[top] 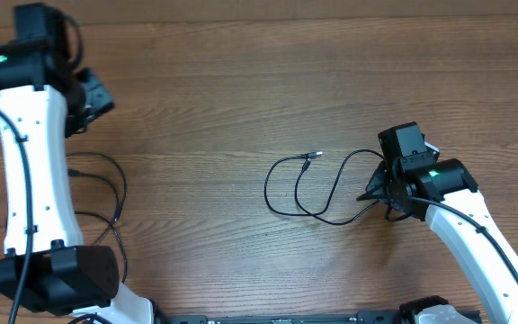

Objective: Untangle cables
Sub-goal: 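Reach the left gripper to the right gripper and grasp the remaining cable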

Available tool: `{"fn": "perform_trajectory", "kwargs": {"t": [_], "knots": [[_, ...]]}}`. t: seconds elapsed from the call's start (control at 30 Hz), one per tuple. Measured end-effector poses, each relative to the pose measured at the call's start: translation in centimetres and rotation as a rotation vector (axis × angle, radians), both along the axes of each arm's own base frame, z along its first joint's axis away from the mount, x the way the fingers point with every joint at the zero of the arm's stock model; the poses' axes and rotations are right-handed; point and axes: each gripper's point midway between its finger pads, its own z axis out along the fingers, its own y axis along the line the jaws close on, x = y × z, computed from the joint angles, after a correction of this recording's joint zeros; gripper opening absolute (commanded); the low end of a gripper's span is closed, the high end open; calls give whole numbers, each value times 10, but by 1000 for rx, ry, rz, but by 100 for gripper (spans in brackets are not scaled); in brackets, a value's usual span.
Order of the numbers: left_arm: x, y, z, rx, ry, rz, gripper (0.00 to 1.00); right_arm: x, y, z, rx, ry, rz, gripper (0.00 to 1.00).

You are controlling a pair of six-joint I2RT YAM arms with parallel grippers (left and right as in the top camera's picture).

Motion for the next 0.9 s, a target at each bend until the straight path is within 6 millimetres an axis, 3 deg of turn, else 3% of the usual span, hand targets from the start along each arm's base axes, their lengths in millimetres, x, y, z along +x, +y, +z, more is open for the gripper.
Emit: {"fn": "perform_trajectory", "kwargs": {"t": [0.13, 0.17, 0.2, 0.27, 0.4, 0.47, 0.63, 0.7, 0.9], "knots": [[9, -54, 0, -15, -6, -184, 61, 6, 12, 1, 60, -19, 30, 7], [10, -67, 0, -26, -10, -228, 66, 8, 16, 1, 77, -25, 43, 27], [12, -95, 1, -60, -23, -319, 68, 10, 21, 2, 102, -35, 58, 40], [13, -128, 2, -108, -38, -429, 69, 14, 26, 4, 127, -49, 68, 53], [4, -202, -6, -201, -27, -669, 69, 13, 31, 4, 146, -43, 105, 60], [-2, -229, -14, -228, 0, -746, 69, 8, 28, 2, 135, -20, 106, 61], [-17, -275, -37, -260, 74, -875, 69, -14, 7, -4, 36, 64, 41, 64], [-23, -289, -45, -264, 99, -916, 69, -21, -4, -5, -11, 87, -16, 70], [-40, -326, -62, -286, 146, -1007, 71, -16, -16, -3, -41, 51, -118, 77]]}}
